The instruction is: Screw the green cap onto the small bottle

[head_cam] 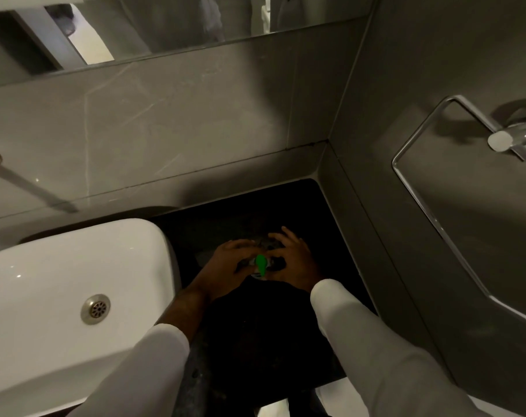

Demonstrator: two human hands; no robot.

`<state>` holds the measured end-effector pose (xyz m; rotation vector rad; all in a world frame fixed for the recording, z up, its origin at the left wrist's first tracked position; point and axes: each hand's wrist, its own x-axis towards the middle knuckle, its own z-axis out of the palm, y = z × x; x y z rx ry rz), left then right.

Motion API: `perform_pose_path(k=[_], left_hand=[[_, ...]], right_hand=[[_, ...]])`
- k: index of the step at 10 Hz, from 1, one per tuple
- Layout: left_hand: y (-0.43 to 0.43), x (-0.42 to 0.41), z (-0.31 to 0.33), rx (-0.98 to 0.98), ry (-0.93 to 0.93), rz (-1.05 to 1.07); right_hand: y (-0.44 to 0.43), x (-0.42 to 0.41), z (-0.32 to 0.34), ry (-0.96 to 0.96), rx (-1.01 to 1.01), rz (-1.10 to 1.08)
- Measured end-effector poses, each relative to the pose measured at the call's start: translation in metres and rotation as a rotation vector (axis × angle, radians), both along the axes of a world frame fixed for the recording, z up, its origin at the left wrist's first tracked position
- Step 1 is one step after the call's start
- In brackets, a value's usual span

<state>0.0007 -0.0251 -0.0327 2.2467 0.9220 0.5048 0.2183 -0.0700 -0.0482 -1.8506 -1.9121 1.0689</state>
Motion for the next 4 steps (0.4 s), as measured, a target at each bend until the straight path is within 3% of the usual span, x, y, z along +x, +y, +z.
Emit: perform_pose_path(k=[3,4], left_hand=[[-0.002,-0.006,0.011,-0.145,0.107,0.039],[0.004,-0.016,0.03,-0.168,0.342,0.062]], right_hand=[[-0.013,0.007,0.021,0.023,-0.195,0.003],[-0.041,0.019,0.057,0.115,-0.025,-0.148]])
